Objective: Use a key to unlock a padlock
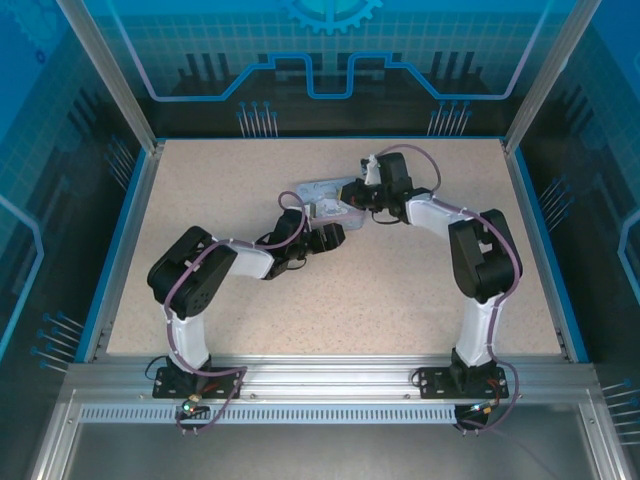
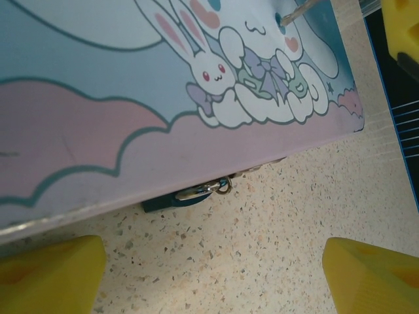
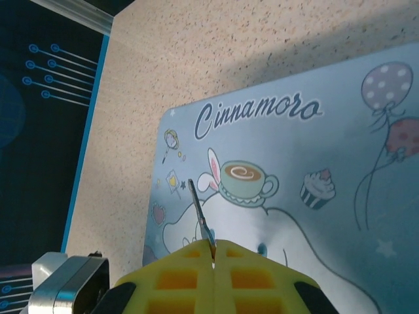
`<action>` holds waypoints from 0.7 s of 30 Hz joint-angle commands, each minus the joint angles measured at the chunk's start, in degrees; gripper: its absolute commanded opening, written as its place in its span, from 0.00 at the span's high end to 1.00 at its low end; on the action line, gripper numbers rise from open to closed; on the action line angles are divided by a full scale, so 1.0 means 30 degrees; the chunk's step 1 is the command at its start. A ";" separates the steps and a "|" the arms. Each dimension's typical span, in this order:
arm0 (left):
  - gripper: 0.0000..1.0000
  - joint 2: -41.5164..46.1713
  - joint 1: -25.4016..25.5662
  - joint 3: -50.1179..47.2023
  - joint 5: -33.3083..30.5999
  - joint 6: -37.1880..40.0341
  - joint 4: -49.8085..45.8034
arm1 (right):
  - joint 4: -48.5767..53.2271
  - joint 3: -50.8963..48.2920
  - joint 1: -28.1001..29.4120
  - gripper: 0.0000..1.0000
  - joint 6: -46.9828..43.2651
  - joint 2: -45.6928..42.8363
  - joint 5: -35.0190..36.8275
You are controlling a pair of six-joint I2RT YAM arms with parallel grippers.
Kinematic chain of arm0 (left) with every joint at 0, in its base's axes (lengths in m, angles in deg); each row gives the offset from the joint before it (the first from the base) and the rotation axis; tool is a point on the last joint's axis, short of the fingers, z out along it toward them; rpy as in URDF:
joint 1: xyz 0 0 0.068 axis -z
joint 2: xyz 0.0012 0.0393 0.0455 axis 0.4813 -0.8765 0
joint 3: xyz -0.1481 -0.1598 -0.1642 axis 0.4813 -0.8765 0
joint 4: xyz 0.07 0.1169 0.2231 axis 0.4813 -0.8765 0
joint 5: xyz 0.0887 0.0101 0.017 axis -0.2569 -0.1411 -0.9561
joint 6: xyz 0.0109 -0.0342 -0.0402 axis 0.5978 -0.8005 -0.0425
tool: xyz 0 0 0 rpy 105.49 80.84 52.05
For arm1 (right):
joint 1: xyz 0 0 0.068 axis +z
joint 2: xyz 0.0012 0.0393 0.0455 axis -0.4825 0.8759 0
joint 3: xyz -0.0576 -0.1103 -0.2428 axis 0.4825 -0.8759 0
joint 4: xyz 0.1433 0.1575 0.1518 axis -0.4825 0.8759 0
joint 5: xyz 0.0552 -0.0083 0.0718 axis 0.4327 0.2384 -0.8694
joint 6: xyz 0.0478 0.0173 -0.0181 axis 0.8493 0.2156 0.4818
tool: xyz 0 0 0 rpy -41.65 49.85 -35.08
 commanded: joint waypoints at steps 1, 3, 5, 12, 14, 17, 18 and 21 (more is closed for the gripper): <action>0.12 -0.0320 -0.0130 -0.0181 -0.0339 -0.0150 -0.0025 | 0.1858 0.0486 -0.0279 0.99 -0.0593 0.0410 0.1167; 0.12 -0.0360 -0.0127 -0.0109 -0.0368 -0.0090 -0.0053 | 0.2482 0.0664 -0.0262 0.99 -0.1039 0.0363 0.1651; 0.12 -0.0422 -0.0132 -0.0029 -0.0366 -0.0061 -0.0092 | 0.3030 0.0867 -0.0251 0.99 -0.1392 0.0401 0.1957; 0.12 -0.0682 -0.0120 0.0268 -0.0226 -0.0083 -0.0086 | 0.3393 0.0713 -0.0401 0.99 -0.1704 0.0554 0.2417; 0.12 -0.0799 -0.0144 0.0388 -0.0137 -0.0090 0.0000 | 0.3775 0.0813 -0.0401 0.99 -0.1880 0.0603 0.2675; 0.12 -0.0991 -0.0067 0.0566 -0.0158 -0.0061 0.0115 | 0.4267 0.0814 -0.0402 0.99 -0.2004 0.0678 0.2975; 0.13 -0.1050 -0.0074 0.0620 -0.0134 -0.0060 0.0220 | 0.4436 0.0811 -0.0405 0.99 -0.2049 0.0692 0.3062; 0.13 -0.1292 0.0024 0.0822 -0.0272 0.0052 0.0428 | 0.4677 0.0662 -0.0412 0.99 -0.2121 0.0694 0.3251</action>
